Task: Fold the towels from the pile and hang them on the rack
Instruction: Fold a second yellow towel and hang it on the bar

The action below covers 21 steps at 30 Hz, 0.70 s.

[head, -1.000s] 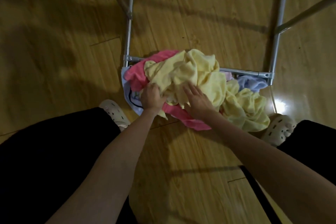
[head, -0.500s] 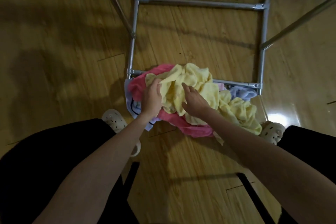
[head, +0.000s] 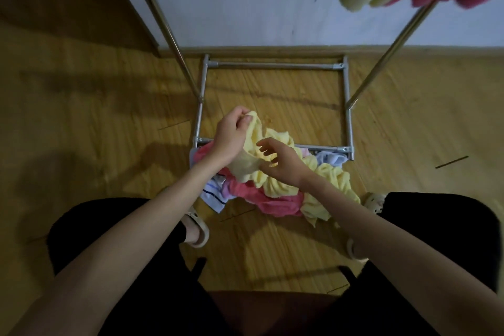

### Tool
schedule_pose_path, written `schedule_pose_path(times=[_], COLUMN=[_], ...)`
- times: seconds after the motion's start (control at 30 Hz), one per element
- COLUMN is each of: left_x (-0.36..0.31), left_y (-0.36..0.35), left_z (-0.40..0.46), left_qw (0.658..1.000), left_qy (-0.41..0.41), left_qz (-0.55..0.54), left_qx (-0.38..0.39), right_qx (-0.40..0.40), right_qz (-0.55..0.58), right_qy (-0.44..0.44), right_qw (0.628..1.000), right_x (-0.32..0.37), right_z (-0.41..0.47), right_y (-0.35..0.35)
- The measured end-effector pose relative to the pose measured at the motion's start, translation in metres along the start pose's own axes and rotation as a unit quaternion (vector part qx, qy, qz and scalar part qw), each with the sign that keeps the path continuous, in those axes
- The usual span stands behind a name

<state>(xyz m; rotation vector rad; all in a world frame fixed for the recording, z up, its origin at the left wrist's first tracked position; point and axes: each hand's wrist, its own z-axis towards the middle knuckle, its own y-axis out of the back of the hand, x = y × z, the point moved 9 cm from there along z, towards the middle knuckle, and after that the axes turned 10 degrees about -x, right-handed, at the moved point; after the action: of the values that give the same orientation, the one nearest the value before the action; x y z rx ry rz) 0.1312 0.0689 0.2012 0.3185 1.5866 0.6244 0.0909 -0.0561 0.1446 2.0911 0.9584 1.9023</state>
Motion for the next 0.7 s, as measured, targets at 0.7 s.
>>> schedule_pose_path(times=[0.7], left_x=[-0.14], left_y=[0.071], left_z=[-0.046], left_qw=[0.983], left_qy=[0.049], left_qz=[-0.161], left_qx=[0.07], right_qx=[-0.194], right_qz=[0.239], right_qy=[0.044], right_qw=[0.95], right_x=[0.173], right_z=[-0.075], right_y=[0.175])
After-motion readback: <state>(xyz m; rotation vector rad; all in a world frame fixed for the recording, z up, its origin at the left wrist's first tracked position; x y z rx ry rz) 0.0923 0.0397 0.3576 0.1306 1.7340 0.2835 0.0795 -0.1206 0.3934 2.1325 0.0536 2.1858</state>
